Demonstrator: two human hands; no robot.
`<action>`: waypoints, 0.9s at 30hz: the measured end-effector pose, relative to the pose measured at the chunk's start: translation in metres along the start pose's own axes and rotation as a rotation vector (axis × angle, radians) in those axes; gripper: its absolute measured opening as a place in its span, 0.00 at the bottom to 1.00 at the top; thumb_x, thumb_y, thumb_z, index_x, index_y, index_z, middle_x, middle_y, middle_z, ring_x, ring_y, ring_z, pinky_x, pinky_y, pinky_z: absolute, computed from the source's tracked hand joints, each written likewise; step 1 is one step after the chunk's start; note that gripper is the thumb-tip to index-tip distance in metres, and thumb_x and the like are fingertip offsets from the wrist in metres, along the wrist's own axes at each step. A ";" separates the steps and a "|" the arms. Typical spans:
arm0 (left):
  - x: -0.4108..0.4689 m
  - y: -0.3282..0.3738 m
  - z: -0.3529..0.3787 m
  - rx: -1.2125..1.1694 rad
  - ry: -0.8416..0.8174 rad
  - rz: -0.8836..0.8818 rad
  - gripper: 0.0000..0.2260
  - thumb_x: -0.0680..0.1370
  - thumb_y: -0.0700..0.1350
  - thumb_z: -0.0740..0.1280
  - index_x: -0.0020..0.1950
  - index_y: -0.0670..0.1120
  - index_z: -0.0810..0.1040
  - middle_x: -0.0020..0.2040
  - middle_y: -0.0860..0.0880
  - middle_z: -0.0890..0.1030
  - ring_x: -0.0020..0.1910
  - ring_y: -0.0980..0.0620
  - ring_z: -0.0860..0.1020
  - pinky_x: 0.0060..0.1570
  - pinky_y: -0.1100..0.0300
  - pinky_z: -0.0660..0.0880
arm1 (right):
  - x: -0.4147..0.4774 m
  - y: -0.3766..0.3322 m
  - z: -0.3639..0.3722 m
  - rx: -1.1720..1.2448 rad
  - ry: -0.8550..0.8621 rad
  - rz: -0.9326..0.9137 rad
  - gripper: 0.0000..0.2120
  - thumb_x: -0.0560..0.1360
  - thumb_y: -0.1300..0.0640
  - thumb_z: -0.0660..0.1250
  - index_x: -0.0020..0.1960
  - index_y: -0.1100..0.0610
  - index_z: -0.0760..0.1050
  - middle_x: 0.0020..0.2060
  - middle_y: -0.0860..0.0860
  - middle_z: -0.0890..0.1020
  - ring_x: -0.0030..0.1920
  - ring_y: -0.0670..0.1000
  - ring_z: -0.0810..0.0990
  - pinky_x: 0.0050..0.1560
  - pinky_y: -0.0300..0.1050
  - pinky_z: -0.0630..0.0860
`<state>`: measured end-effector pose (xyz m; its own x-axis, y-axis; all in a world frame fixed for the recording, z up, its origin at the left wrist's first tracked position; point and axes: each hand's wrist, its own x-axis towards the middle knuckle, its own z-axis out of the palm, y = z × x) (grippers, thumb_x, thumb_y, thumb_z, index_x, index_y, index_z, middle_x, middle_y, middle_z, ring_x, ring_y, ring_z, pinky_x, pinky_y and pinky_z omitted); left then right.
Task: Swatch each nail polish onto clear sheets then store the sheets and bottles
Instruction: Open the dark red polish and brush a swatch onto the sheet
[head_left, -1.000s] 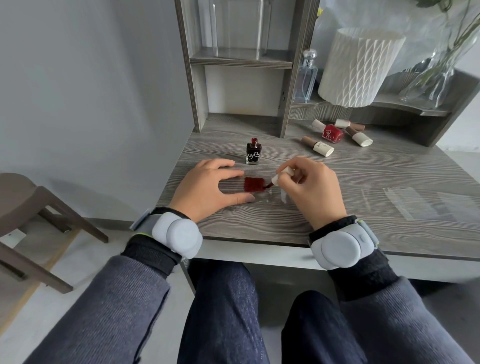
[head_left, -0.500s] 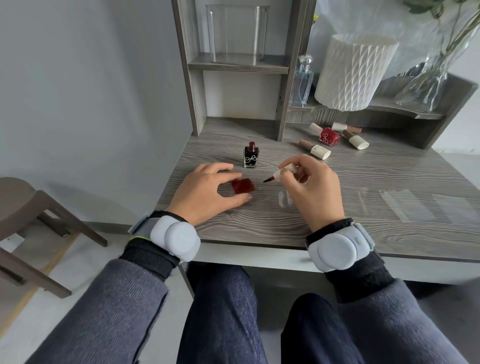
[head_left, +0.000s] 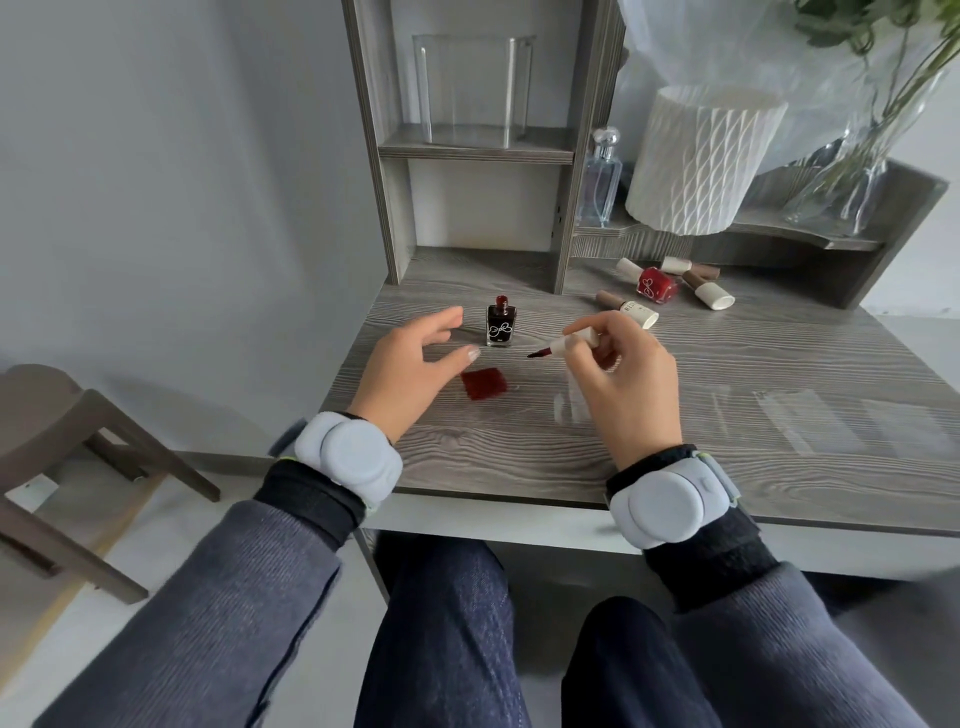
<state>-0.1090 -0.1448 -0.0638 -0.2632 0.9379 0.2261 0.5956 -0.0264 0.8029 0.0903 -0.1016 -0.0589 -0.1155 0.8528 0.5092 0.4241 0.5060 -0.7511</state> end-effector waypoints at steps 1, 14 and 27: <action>0.003 0.004 0.003 -0.009 0.012 0.005 0.23 0.75 0.47 0.70 0.70 0.50 0.71 0.64 0.56 0.76 0.62 0.61 0.74 0.62 0.64 0.66 | 0.000 0.000 0.000 0.015 0.008 -0.003 0.03 0.75 0.56 0.65 0.43 0.52 0.78 0.34 0.46 0.77 0.40 0.53 0.76 0.46 0.56 0.76; 0.049 0.008 0.034 0.162 0.100 -0.110 0.20 0.68 0.53 0.76 0.59 0.53 0.80 0.56 0.53 0.82 0.59 0.51 0.77 0.62 0.47 0.69 | 0.006 0.008 0.003 0.185 -0.007 -0.002 0.04 0.77 0.57 0.66 0.50 0.55 0.72 0.32 0.37 0.75 0.35 0.41 0.72 0.39 0.35 0.68; 0.009 0.009 0.020 0.218 0.386 0.220 0.13 0.70 0.45 0.74 0.54 0.53 0.82 0.49 0.53 0.80 0.51 0.48 0.74 0.51 0.49 0.71 | 0.005 0.009 0.002 0.181 -0.057 -0.173 0.07 0.75 0.50 0.62 0.53 0.47 0.71 0.43 0.52 0.81 0.45 0.52 0.77 0.46 0.39 0.71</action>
<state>-0.0906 -0.1292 -0.0653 -0.3510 0.7201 0.5985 0.8028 -0.0975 0.5882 0.0917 -0.0924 -0.0638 -0.2255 0.7548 0.6160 0.2260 0.6555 -0.7205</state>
